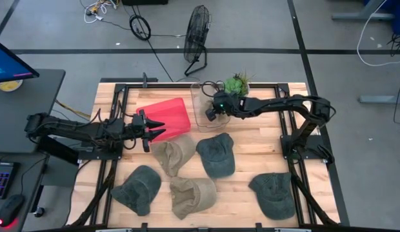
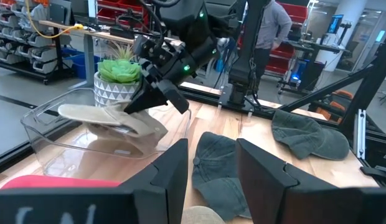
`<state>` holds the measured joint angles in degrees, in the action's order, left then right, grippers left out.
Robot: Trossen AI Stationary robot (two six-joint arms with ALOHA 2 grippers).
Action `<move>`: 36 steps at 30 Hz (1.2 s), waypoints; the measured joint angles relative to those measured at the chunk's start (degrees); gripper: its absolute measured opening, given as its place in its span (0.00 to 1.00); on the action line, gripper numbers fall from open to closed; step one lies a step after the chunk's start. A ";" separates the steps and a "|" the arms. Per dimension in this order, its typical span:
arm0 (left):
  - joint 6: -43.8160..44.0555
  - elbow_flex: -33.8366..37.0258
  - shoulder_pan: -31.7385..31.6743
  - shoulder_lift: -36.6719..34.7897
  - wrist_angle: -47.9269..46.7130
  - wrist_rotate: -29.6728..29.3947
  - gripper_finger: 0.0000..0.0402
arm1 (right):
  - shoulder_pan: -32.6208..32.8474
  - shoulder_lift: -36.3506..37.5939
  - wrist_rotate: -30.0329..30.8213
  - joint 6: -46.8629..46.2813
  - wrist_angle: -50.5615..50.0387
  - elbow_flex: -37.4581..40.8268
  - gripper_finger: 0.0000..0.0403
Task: Pick & Place hat
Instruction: Put the top right brown cap into the transparent bin, then put the top brown cap into the transparent bin
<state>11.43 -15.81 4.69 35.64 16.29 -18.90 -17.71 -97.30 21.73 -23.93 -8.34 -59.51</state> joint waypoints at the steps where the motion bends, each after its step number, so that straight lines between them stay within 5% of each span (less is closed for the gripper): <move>1: 0.01 0.00 0.00 -0.01 0.00 0.00 0.34 | -0.17 0.00 -0.09 0.55 -0.56 0.00 0.10; 12: 1.44 0.00 -0.02 -0.02 -0.16 0.00 0.34 | -0.12 0.77 -1.31 8.31 -4.99 -3.26 0.34; 20: 1.52 0.00 0.04 -0.02 -0.96 0.00 0.34 | 8.45 1.18 -11.12 11.99 -19.49 -15.57 0.38; 29: 2.45 0.00 0.04 0.00 -1.64 0.00 0.34 | 22.03 -1.15 -8.05 3.64 -2.93 -13.85 0.36; 36: 5.77 -0.02 0.06 -0.02 -4.34 3.10 0.34 | 25.37 -8.20 -5.74 3.22 4.33 -13.66 0.36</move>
<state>17.20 -15.84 4.75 35.62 11.95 -15.79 7.66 -105.50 15.99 -20.71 -4.00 -73.17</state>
